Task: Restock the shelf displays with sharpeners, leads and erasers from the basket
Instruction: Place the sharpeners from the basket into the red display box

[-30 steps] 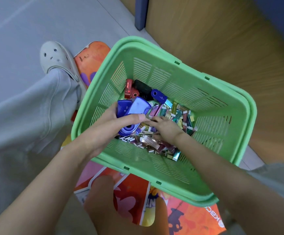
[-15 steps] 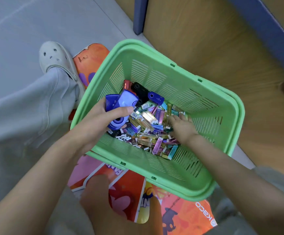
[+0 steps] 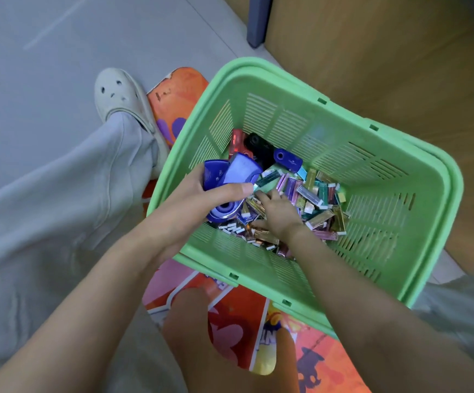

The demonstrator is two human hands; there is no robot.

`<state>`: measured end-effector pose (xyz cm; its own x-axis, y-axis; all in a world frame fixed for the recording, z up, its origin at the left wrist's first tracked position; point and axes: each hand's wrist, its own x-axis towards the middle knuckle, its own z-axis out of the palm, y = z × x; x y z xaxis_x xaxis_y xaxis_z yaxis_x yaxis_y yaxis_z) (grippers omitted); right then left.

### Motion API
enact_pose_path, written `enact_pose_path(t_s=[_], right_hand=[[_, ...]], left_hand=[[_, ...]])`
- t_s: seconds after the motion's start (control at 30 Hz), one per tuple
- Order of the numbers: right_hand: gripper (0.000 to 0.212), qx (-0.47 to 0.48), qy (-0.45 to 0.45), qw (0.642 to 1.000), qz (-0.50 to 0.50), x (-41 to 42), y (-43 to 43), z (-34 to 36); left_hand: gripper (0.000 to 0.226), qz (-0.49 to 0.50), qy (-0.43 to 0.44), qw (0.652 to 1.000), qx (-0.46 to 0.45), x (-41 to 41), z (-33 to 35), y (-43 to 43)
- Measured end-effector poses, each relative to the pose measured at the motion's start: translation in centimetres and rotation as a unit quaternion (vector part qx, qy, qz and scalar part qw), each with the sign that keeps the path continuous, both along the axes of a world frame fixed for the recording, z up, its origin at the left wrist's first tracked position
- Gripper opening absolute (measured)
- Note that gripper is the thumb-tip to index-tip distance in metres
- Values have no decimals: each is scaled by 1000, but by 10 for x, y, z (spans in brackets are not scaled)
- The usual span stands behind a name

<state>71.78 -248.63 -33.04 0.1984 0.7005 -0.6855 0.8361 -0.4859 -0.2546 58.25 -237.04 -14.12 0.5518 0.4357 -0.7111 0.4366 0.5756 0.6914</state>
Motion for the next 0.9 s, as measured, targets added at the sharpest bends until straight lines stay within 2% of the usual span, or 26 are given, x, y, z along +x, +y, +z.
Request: enact_pose_path(t_s=[0.1, 0.3, 0.4, 0.47, 0.57, 0.7, 0.83, 0.9], right_hand=[[57, 24, 48, 998, -15, 12, 1, 1], [52, -18, 97, 995, 28, 36, -15, 17], [52, -31, 72, 997, 21, 58, -37, 35], [56, -42, 22, 998, 31, 74, -51, 47], [77, -60, -35, 995, 74, 80, -57, 59], [80, 44, 90, 992, -75, 45, -25, 65], [81, 31, 191, 960, -202, 0, 20, 46], [84, 22, 188, 951, -244, -15, 33, 31]], left_hand=[[45, -16, -4, 1000, 10, 1, 5, 1], [65, -20, -2, 999, 38, -7, 14, 7], [66, -33, -3, 998, 57, -8, 21, 8], [66, -39, -4, 997, 69, -9, 25, 9], [71, -53, -2, 994, 97, -11, 31, 12], [69, -49, 0, 991, 125, -12, 42, 23], [64, -17, 5, 988, 152, -16, 44, 35], [68, 0, 6, 988, 153, -19, 43, 39]])
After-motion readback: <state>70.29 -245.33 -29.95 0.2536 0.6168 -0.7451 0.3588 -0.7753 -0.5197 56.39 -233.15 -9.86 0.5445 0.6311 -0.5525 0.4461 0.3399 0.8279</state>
